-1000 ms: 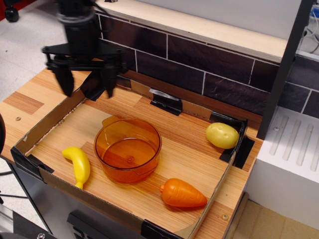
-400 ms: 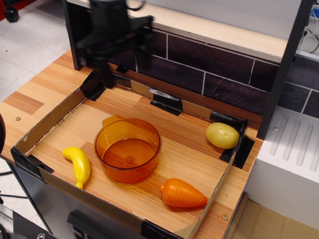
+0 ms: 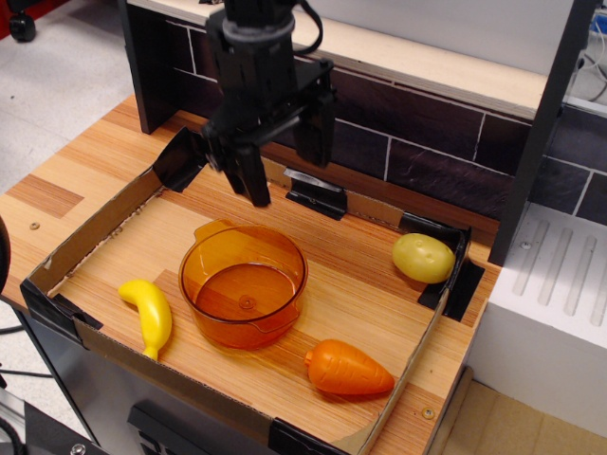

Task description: Put potato in pot

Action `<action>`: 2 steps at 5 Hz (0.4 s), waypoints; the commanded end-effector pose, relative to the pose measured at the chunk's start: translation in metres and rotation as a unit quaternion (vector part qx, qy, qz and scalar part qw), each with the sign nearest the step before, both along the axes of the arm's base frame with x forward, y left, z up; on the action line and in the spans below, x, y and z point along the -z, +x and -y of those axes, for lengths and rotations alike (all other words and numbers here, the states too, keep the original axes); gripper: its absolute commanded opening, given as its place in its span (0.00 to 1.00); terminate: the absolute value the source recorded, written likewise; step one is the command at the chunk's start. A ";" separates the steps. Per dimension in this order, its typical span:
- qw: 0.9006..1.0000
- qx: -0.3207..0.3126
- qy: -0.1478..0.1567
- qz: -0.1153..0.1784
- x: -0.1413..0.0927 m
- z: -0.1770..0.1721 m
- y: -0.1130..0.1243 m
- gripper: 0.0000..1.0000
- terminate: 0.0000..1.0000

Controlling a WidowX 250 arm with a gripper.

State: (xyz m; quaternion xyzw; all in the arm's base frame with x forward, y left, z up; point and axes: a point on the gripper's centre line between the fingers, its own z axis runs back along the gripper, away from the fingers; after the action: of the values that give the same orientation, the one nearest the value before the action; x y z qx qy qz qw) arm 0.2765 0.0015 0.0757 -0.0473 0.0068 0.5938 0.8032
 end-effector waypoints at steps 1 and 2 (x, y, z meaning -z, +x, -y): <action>0.997 -0.020 -0.036 0.064 0.009 0.033 0.008 1.00 0.00; 0.996 -0.039 -0.044 0.068 0.007 0.045 0.013 1.00 0.00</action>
State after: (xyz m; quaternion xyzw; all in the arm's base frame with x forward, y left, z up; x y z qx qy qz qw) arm 0.2743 -0.0472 0.0537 -0.1060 -0.0050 0.6226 0.7753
